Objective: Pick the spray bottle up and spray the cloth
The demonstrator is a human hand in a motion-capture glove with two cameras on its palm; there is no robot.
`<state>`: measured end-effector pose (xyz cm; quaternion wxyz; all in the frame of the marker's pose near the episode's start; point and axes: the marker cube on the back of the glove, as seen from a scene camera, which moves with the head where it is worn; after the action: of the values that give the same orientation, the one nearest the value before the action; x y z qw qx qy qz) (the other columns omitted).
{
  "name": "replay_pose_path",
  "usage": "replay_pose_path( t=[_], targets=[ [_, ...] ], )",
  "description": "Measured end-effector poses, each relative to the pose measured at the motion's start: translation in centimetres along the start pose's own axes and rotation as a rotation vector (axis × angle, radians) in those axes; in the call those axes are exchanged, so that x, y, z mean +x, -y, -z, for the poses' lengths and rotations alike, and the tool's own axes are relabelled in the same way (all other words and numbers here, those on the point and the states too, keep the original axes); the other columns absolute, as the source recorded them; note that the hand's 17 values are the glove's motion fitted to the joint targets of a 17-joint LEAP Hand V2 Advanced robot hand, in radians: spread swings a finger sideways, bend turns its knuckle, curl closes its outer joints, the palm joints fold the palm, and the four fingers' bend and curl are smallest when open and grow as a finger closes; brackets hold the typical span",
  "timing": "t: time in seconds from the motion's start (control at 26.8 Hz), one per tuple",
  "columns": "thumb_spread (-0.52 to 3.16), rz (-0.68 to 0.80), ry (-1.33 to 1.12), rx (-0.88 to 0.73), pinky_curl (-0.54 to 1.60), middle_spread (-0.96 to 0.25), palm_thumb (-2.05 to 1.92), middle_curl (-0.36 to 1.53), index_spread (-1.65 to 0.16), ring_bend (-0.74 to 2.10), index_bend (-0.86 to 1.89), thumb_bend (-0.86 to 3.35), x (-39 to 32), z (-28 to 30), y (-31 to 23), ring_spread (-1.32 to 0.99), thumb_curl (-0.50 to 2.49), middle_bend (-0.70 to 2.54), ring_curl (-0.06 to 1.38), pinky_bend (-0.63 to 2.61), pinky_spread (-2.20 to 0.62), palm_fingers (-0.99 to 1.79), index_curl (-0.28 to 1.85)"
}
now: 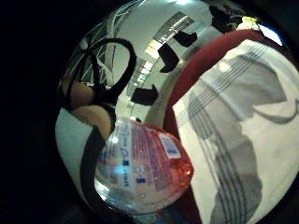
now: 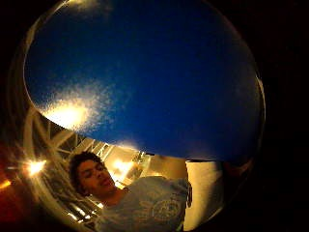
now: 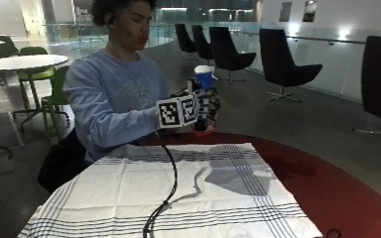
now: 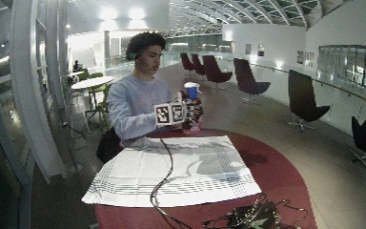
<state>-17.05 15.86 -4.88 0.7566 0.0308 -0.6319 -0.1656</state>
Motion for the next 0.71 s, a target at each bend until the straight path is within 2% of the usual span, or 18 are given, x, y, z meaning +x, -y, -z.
replay_pose_path(
  t=[0.34,0.71],
  targets=[
    [0.88,0.035,-0.015,-0.054,0.38,-0.06,0.86,0.47,-0.22,0.54,0.14,-0.03,2.3,-8.7,-1.0,-0.05,0.55,0.42,0.4,0.29,-0.01,1.17,0.37],
    [0.9,0.04,-0.069,-0.092,0.38,-0.05,0.85,0.47,-0.23,0.53,0.14,-0.02,4.4,-11.7,-1.7,-0.05,0.54,0.4,0.4,0.28,0.0,1.16,0.37]
  ],
)
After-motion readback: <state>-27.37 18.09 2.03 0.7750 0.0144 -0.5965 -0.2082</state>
